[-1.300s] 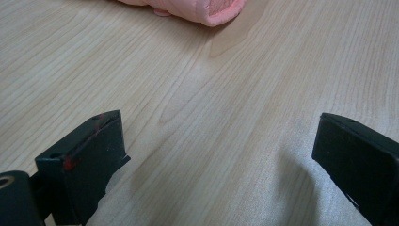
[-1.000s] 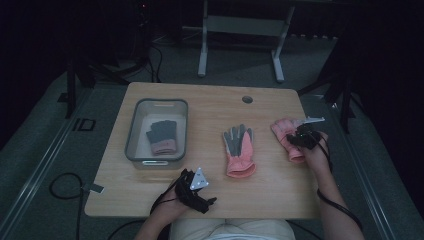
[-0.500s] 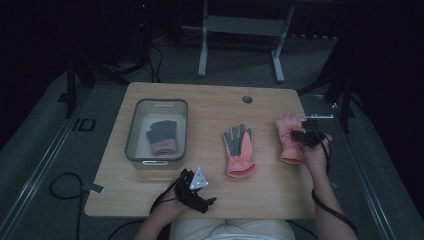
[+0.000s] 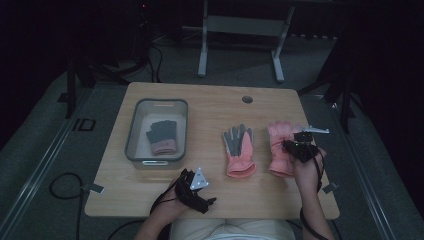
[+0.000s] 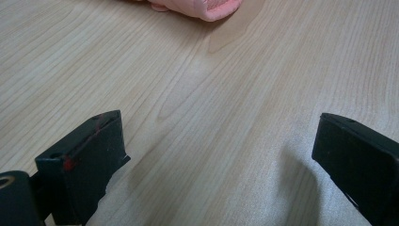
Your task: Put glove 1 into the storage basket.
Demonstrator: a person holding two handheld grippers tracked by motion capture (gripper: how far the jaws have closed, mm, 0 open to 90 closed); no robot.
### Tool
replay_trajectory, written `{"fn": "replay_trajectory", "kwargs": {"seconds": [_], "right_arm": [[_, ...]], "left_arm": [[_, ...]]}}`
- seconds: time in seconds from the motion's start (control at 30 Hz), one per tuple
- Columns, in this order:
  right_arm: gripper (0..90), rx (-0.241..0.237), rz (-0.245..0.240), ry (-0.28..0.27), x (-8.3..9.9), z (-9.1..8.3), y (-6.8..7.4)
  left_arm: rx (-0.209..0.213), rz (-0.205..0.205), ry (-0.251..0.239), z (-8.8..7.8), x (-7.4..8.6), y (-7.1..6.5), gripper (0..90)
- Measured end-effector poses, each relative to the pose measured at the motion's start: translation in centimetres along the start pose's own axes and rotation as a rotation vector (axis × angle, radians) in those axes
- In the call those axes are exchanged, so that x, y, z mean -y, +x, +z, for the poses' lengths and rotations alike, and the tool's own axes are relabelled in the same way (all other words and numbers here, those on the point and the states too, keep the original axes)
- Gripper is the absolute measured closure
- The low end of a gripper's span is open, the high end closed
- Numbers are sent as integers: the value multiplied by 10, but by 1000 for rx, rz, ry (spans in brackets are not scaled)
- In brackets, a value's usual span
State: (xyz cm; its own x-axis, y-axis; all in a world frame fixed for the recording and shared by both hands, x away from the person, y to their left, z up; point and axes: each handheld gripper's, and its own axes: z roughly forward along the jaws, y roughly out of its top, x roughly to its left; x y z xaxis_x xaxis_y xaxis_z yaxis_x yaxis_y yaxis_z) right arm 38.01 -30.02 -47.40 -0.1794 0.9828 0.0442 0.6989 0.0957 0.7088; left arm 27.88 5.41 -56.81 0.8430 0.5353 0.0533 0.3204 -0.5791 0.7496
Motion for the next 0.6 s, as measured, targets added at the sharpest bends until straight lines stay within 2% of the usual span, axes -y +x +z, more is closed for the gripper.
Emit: {"fn": "replay_trajectory", "kwargs": {"seconds": [0.17, 0.23, 0.37, 0.6], "right_arm": [[837, 2, -6, 18, 4, 15, 1], [833, -3, 4, 58, 7, 29, 0], [819, -6, -11, 82, 11, 46, 2], [739, -40, 1, 84, 14, 53, -4]], "left_arm": [[-6, 9, 4, 0, 0, -1, 27], [-6, 10, 4, 0, 0, -1, 26], [-4, 9, 3, 0, 0, -1, 26], [0, 8, 8, 0, 0, -1, 27]]}}
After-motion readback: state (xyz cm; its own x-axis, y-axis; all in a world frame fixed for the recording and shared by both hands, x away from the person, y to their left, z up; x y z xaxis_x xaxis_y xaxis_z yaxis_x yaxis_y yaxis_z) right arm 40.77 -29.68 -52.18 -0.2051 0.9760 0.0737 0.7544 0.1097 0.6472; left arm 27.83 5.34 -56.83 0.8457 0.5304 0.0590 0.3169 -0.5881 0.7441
